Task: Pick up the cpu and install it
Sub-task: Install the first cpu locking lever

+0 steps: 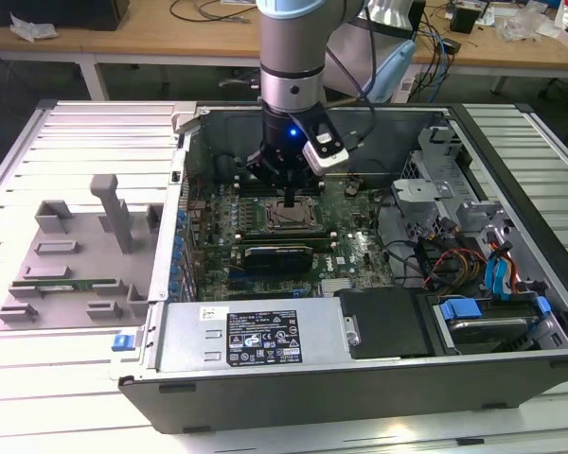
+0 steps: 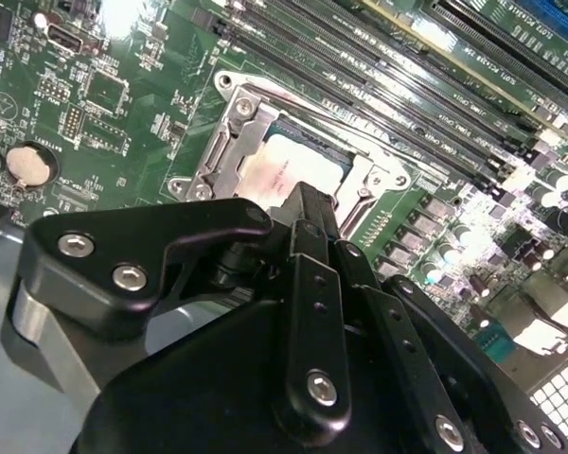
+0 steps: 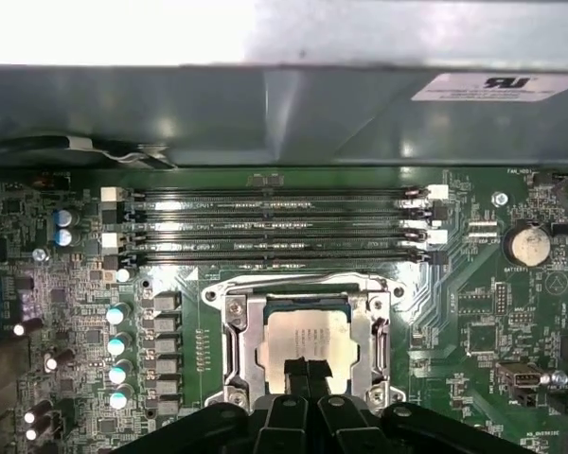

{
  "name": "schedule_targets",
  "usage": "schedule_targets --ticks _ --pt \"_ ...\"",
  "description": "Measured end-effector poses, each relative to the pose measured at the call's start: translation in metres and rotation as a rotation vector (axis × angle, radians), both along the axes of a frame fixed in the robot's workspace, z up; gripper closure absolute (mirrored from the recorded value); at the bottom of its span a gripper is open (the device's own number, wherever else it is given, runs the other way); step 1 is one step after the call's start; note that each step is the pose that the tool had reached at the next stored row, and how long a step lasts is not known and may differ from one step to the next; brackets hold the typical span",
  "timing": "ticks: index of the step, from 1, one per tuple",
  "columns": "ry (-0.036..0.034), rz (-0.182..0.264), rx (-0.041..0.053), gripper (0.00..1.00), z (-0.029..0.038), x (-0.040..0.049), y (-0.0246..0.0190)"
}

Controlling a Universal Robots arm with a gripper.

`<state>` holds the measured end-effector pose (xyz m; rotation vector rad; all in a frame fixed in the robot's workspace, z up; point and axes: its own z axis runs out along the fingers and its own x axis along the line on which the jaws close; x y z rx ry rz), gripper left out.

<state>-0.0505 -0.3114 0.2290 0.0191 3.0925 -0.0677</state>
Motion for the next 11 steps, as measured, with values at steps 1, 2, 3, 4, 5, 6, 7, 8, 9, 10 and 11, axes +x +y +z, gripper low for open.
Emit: schedule_targets --ticks 1,2,3,4,5,6,7,8,9,10,11 --pt "0.0000 0.000 0.0002 0.89 0.0012 0.0000 0.0000" --pt "0.0001 0.000 0.0002 0.89 0.0034 0.0000 0.0000" --pt "0.0000 0.000 0.0003 0.89 0.0051 0.0000 0.0001" --pt "0.0001 0.000 0.0005 0.89 0.0092 0.0000 0.0000" --pt "0.0001 0.000 0.0043 0.89 0.0096 0.0000 0.0000" --pt "0.0000 0.000 0.0056 0.89 0.0105 0.0000 0.0000" --pt "0.0000 0.000 0.0056 0.89 0.0105 0.0000 0.0000" --pt "0.0001 0.000 0.0055 0.89 0.0106 0.0000 0.0000" --pt "0.0001 0.000 0.0054 0.89 0.0107 0.0000 0.0000" --pt "0.0000 0.000 0.0055 0.89 0.0107 0.0000 -0.0001" --pt "0.0001 0.000 0.0055 0.89 0.0107 0.0000 0.0000"
